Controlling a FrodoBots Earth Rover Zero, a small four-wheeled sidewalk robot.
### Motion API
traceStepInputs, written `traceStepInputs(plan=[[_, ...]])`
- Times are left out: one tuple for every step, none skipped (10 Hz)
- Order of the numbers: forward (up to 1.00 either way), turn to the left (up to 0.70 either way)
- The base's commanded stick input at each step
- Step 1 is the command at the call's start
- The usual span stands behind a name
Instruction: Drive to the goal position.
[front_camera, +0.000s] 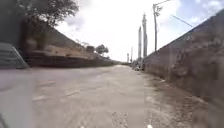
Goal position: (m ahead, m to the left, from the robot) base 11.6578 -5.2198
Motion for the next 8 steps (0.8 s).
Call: traceStepInputs(plan=[[0.7,0.0],[0.7,0.0],[0.7,0.0],[0.7,0.0],[0.7,-0.02],[0.7,-0.03],[0.7,-0.22],[0.7,-0.12]])
